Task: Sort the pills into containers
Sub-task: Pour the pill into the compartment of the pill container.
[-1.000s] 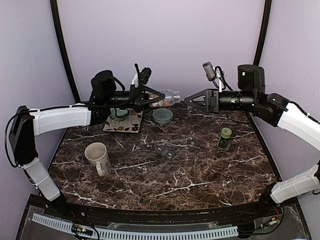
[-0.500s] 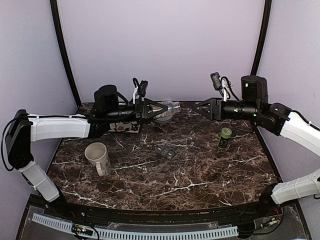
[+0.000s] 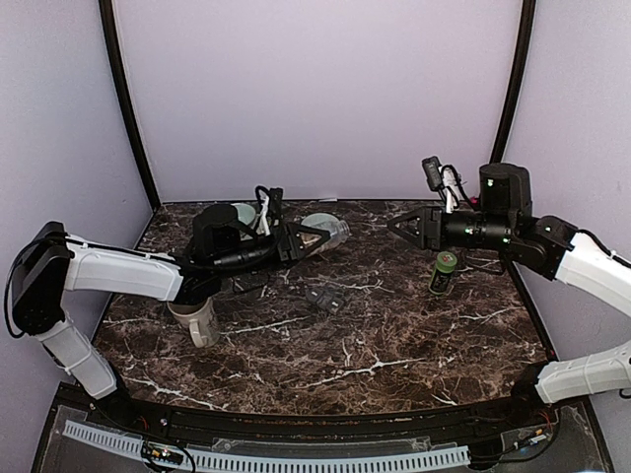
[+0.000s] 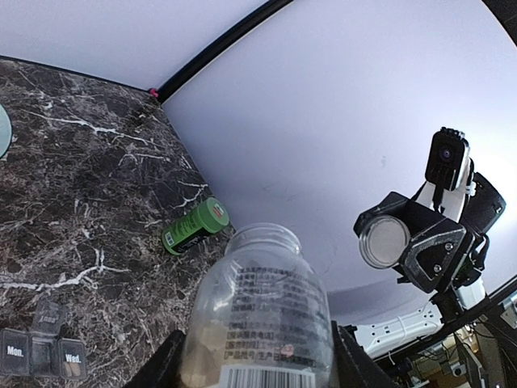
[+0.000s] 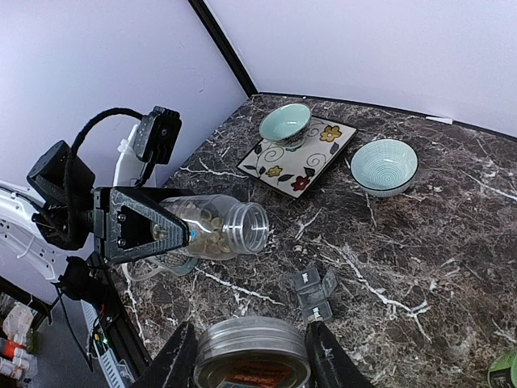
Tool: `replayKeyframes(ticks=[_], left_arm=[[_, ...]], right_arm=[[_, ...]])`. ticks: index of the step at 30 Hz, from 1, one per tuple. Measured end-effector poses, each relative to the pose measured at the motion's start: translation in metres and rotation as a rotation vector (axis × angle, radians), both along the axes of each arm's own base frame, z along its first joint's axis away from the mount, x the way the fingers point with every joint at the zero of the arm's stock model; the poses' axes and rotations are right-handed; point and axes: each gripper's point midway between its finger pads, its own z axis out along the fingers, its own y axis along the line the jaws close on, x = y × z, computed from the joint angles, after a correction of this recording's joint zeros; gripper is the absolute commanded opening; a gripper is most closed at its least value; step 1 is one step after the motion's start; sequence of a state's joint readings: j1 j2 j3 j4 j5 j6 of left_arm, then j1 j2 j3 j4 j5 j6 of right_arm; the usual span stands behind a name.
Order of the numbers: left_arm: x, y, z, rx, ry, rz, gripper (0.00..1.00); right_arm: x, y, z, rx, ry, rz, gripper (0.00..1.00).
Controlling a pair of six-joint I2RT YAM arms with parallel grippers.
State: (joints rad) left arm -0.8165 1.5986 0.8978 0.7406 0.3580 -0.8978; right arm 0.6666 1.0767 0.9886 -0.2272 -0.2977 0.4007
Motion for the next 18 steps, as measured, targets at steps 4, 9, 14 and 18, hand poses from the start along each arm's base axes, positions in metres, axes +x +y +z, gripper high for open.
replayKeyframes(ticks=[4, 9, 14, 18], left_arm=[[0.0, 0.003, -0.011, 0.004, -0.001, 0.05, 0.0], [-0.003, 0.007, -0.019, -0.003, -0.012, 0.093, 0.0], [-0.006, 0.013, -0.029, -0.008, -0.02, 0.136, 0.0], [-0.005, 0.016, -0.03, -0.016, -0.03, 0.174, 0.0]], right_arm=[[-0.001, -0.003, -0.006, -0.007, 0.005, -0.009, 0.36], [-0.002, -0.007, -0.012, -0.012, 0.01, -0.016, 0.36], [-0.002, -0.01, -0.017, -0.013, 0.007, -0.026, 0.35], [-0.004, -0.013, -0.025, -0.024, 0.015, -0.035, 0.35]])
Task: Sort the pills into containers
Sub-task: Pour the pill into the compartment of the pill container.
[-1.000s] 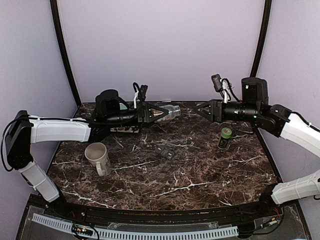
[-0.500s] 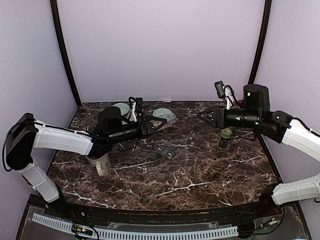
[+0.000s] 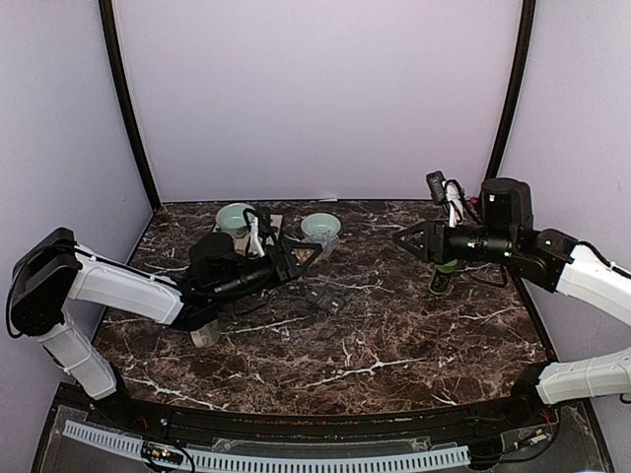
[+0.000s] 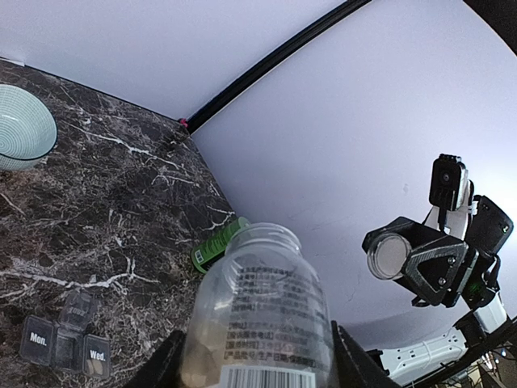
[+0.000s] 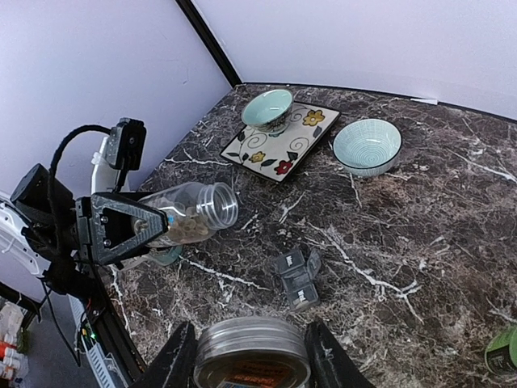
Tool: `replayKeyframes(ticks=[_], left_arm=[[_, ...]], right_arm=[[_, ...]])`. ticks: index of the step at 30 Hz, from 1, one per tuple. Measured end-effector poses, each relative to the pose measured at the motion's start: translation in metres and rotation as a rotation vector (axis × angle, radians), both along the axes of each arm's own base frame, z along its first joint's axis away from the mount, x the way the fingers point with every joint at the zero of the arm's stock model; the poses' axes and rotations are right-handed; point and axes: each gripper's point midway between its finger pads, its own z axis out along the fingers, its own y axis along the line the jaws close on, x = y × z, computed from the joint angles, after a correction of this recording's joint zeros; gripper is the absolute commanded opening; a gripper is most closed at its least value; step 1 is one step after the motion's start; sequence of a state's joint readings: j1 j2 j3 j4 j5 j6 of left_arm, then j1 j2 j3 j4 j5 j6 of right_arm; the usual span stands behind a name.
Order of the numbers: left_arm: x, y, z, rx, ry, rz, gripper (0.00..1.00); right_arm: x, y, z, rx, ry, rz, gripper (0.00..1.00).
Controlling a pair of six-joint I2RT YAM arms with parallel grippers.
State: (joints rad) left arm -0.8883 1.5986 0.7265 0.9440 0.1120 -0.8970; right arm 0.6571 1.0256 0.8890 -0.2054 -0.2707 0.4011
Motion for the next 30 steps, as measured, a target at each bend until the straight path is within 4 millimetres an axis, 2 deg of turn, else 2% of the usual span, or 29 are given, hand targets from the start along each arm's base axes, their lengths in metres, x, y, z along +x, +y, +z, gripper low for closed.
replayKeyframes(ticks=[8, 30], left_arm=[[-0.005, 0.0, -0.003, -0.013, -0.013, 0.045, 0.0], [-0.002, 0.003, -0.047, 0.05, 0.019, 0.158, 0.0]], right_arm=[[-0.001, -0.003, -0.009, -0.009, 0.01, -0.007, 0.35], [-0.002, -0.008, -0.024, -0.018, 0.025, -0.014, 0.35]])
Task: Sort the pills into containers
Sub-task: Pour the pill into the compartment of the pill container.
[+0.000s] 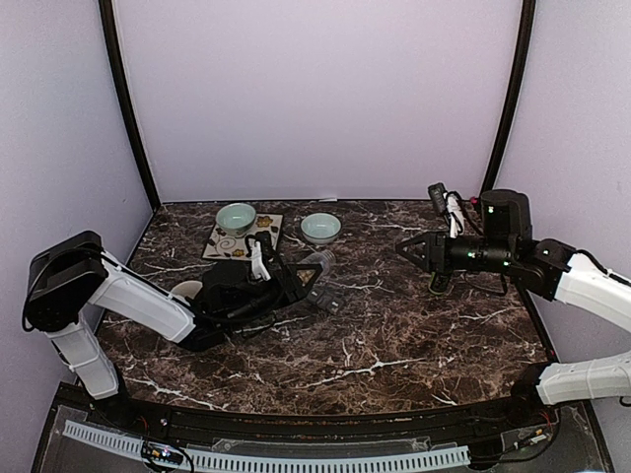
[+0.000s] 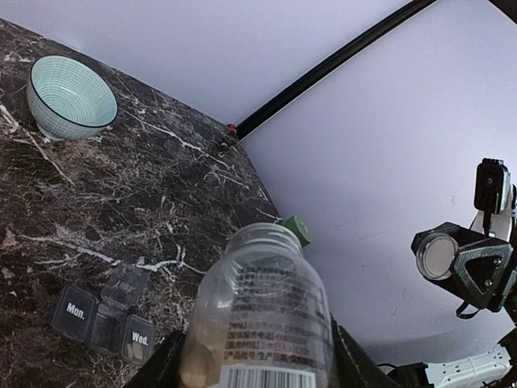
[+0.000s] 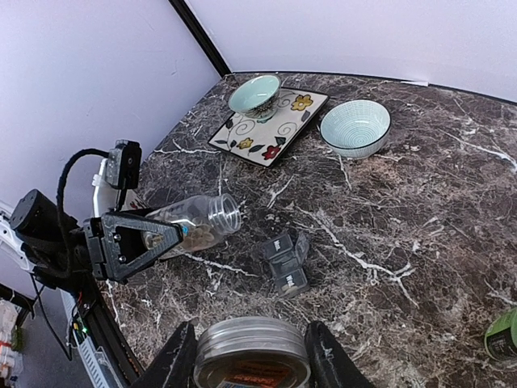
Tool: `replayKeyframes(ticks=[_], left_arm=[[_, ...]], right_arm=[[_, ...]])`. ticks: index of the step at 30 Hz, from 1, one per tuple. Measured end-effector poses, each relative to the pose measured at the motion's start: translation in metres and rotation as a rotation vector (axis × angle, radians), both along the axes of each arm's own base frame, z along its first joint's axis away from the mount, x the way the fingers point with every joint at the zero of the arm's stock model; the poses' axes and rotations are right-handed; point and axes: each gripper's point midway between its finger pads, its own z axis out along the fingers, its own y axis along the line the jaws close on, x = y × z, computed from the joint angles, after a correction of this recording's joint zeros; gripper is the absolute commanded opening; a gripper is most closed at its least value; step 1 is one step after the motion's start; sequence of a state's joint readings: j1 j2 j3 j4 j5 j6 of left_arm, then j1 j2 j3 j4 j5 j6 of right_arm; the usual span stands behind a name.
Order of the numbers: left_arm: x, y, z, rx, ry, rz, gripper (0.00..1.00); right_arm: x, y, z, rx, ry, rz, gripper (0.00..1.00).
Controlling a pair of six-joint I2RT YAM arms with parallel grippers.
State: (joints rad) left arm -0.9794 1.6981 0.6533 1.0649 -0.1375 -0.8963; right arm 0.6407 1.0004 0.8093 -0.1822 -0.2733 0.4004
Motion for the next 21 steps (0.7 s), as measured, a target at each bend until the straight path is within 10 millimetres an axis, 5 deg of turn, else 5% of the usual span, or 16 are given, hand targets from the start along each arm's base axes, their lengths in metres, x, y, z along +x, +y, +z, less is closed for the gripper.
replayKeyframes(ticks=[21], left_arm=[[0.001, 0.003, -0.031, 0.047, 0.041, 0.014, 0.0]], right_arm=[[0.001, -0.003, -0.01, -0.001, 0.018, 0.0, 0.34]])
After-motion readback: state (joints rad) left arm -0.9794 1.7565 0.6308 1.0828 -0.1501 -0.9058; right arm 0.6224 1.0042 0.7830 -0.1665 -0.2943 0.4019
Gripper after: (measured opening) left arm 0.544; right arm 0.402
